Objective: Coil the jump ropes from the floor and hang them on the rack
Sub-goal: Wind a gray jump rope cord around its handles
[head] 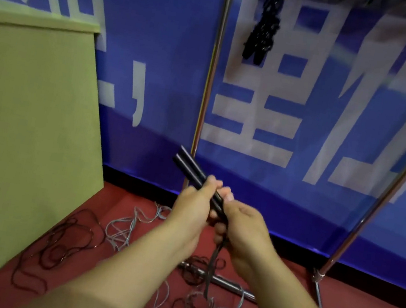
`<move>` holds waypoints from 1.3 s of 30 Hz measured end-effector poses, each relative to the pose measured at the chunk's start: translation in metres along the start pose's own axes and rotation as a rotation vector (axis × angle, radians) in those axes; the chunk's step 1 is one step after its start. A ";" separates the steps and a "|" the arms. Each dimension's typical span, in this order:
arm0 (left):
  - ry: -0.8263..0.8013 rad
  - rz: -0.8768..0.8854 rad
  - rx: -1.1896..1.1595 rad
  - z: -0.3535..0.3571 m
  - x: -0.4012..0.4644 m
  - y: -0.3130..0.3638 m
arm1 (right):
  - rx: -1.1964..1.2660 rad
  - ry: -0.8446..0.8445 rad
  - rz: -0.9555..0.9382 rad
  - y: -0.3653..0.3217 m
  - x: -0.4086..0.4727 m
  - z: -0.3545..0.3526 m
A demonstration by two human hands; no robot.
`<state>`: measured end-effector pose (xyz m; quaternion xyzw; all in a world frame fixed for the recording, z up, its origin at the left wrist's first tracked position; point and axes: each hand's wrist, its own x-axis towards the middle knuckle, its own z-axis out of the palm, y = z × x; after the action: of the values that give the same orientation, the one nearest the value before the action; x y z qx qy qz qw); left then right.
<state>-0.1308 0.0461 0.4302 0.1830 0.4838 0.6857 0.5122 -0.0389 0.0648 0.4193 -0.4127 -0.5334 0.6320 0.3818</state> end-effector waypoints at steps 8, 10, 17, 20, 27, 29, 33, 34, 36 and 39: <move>-0.038 -0.034 -0.137 -0.044 0.029 0.011 | 0.005 -0.234 0.219 0.007 0.008 0.012; -0.029 -0.023 -0.145 -0.047 0.028 0.010 | -0.034 -0.256 0.265 0.007 0.006 0.010; 0.072 -0.029 -0.169 -0.061 0.033 0.013 | -0.190 -0.410 0.396 0.011 0.008 0.001; 0.188 0.062 -0.061 -0.074 0.043 0.014 | -0.301 -0.475 0.430 0.006 0.013 -0.015; 0.314 0.380 0.715 -0.114 0.065 0.011 | -0.510 -0.541 0.301 -0.014 0.020 -0.067; 0.325 0.430 0.897 -0.121 0.071 0.010 | -0.569 -0.566 0.289 -0.018 0.018 -0.077; 0.184 0.321 1.236 -0.119 0.063 -0.005 | -0.672 -0.407 0.224 -0.019 0.011 -0.093; 0.082 0.273 1.265 -0.114 0.057 -0.010 | -0.620 -0.341 0.205 -0.018 0.009 -0.097; -0.109 0.238 1.273 -0.101 0.044 -0.018 | -0.398 -0.218 0.166 -0.016 0.007 -0.106; -0.338 0.199 1.201 -0.080 0.023 -0.023 | -0.237 -0.068 0.087 -0.015 0.002 -0.111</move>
<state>-0.1883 0.0286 0.3678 0.5885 0.6775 0.3005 0.3231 0.0642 0.1087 0.4241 -0.4559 -0.5985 0.5943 0.2842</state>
